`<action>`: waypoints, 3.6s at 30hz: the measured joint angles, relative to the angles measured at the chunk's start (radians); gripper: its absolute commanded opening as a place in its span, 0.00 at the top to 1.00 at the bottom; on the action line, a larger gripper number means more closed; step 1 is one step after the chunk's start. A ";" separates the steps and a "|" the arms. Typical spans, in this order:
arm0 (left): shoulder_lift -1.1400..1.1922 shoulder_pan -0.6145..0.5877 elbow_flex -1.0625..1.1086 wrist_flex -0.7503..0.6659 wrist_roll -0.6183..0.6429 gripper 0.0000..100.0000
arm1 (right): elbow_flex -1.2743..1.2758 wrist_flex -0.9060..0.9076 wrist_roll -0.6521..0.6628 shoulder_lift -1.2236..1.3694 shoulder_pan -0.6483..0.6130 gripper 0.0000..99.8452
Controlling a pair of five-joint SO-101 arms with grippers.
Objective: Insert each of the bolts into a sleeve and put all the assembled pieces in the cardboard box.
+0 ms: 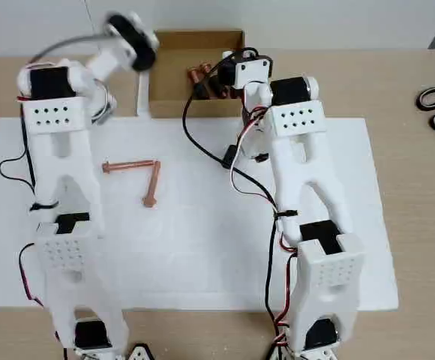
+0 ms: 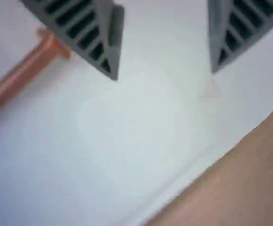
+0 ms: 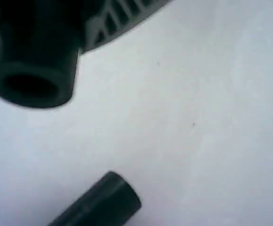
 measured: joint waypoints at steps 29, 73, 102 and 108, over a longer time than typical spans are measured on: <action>-0.801 0.051 0.881 -0.031 1.241 0.87 | 0.000 0.000 0.000 0.000 0.000 1.00; -0.479 0.037 1.359 -0.644 1.929 0.87 | 0.000 0.002 -0.005 0.000 -0.002 1.00; -0.325 -0.003 1.326 -0.743 1.930 1.00 | 0.000 0.002 -0.005 0.000 -0.002 1.00; -0.319 -0.005 1.220 -0.671 1.861 1.00 | 0.000 0.002 -0.005 0.000 -0.002 1.00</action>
